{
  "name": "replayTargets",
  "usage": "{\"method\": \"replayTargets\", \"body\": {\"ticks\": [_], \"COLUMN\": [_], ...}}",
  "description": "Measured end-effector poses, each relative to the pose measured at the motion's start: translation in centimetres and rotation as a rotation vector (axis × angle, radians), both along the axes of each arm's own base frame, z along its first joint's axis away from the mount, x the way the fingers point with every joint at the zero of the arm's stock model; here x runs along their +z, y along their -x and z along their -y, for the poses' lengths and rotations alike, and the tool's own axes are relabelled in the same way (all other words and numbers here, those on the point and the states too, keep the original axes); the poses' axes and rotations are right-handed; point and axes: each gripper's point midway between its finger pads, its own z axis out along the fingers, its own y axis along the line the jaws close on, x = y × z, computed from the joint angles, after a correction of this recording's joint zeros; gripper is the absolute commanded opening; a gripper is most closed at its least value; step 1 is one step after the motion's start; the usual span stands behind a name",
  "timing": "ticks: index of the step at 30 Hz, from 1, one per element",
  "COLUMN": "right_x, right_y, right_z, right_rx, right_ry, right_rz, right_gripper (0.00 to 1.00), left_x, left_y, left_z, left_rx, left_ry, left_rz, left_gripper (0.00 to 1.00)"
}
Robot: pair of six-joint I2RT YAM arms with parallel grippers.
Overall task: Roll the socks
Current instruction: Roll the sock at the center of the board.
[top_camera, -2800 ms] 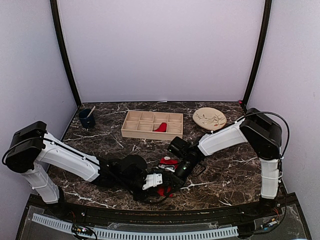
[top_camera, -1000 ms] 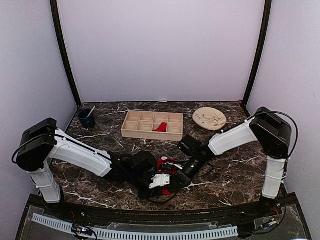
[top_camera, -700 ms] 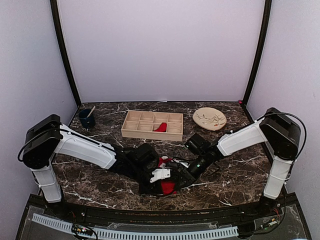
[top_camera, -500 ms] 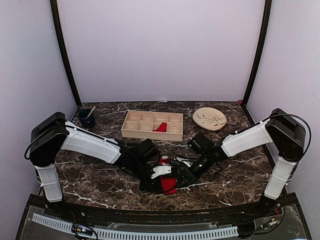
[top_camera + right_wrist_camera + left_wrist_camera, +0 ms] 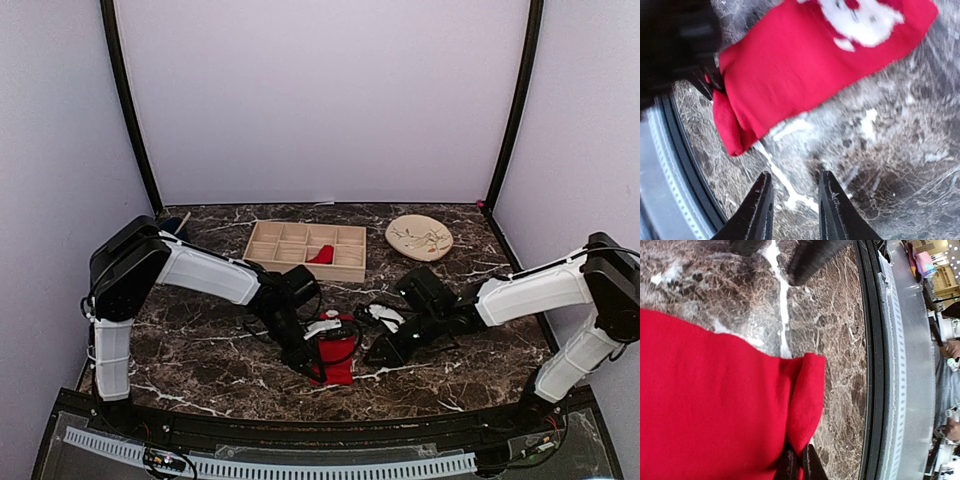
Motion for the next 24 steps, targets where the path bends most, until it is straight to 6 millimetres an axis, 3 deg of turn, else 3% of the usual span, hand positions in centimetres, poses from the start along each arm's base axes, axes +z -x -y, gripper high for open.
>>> {"method": "replayTargets", "body": {"ticks": [12, 20, 24], "right_x": [0.1, 0.4, 1.2], "right_y": [3.3, 3.4, 3.5], "right_z": [-2.8, -3.1, -4.4], "right_rx": [0.143, 0.163, 0.194], "right_ry": [0.113, 0.166, 0.169], "right_rz": [0.285, 0.412, 0.477], "right_gripper": [0.32, 0.33, 0.35], "left_x": [-0.1, -0.1, -0.2], "left_y": [-0.2, -0.2, -0.1], "left_z": [-0.3, -0.5, -0.5], "left_rx": [0.024, 0.039, 0.042], "left_ry": [-0.014, -0.019, -0.031], "left_rz": [-0.186, -0.264, -0.298], "left_gripper": [0.00, 0.00, 0.00]}}
